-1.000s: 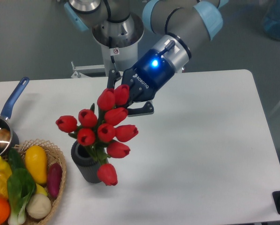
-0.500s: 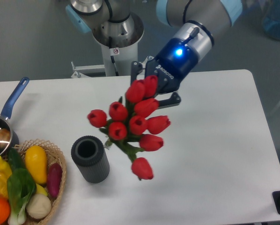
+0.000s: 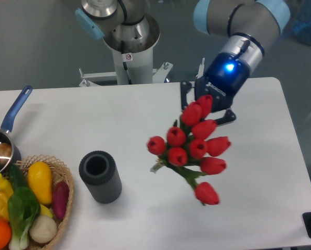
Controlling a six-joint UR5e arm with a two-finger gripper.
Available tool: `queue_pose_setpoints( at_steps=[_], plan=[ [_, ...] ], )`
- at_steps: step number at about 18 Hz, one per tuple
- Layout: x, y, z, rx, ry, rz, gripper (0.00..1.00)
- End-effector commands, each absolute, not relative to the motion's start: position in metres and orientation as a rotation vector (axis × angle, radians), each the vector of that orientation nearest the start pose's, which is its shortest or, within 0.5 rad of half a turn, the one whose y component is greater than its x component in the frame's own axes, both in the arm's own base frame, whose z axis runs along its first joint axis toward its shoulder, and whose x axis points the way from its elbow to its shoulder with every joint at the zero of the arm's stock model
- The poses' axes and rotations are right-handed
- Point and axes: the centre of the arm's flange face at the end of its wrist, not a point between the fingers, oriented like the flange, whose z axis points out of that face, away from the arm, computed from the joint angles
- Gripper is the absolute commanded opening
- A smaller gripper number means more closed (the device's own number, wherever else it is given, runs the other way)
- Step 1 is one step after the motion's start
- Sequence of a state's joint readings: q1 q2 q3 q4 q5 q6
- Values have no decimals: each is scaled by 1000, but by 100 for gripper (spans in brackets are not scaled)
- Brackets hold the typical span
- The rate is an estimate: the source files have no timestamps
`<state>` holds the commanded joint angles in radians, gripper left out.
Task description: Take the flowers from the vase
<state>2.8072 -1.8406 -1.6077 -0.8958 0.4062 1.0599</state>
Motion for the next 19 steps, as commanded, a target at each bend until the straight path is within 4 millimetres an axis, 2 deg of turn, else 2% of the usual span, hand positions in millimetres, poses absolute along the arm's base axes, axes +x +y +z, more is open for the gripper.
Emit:
queue_pose_setpoints(
  at_steps=[6,9,12,16,19],
  plan=[
    [-498,405,436,-2208,181,40,0],
    [-494,415,417,-2364,272,132,0],
    [-502,411,397,-2475,432,227,1],
    [-519,409,391,-2580,491,256,0],
    [-521,412,397,-2644,596,232,0]
  ],
)
